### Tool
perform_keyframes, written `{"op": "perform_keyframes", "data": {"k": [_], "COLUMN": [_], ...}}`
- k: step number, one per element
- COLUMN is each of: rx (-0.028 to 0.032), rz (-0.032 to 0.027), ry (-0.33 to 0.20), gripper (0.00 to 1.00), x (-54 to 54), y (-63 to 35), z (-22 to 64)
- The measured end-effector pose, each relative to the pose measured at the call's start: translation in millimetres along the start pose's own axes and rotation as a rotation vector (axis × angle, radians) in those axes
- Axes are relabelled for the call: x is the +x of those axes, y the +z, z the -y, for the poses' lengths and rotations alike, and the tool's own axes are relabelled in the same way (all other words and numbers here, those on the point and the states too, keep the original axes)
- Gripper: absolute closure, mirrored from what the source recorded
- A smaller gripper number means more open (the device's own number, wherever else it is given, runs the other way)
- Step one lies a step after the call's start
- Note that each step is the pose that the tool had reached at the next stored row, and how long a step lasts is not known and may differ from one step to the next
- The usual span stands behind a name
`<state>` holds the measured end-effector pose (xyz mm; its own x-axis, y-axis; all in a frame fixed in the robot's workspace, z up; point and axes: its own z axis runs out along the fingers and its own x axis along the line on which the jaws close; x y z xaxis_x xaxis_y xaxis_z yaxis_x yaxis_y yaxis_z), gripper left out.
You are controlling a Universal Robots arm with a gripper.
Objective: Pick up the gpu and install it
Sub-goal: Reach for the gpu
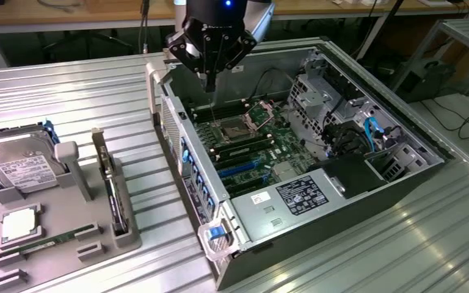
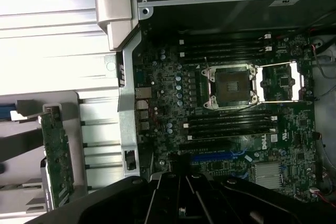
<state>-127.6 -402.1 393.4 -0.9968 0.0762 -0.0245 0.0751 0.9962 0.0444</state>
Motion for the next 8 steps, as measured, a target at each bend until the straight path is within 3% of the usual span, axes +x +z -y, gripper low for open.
{"op": "perform_keyframes", "data": {"k": [8], "rx": [0.0001], "rz": [-0.0001], "ry": [0.000], "gripper": [0.89], "x": [2.7], "y": [-0.2], "z": [1.5]}}
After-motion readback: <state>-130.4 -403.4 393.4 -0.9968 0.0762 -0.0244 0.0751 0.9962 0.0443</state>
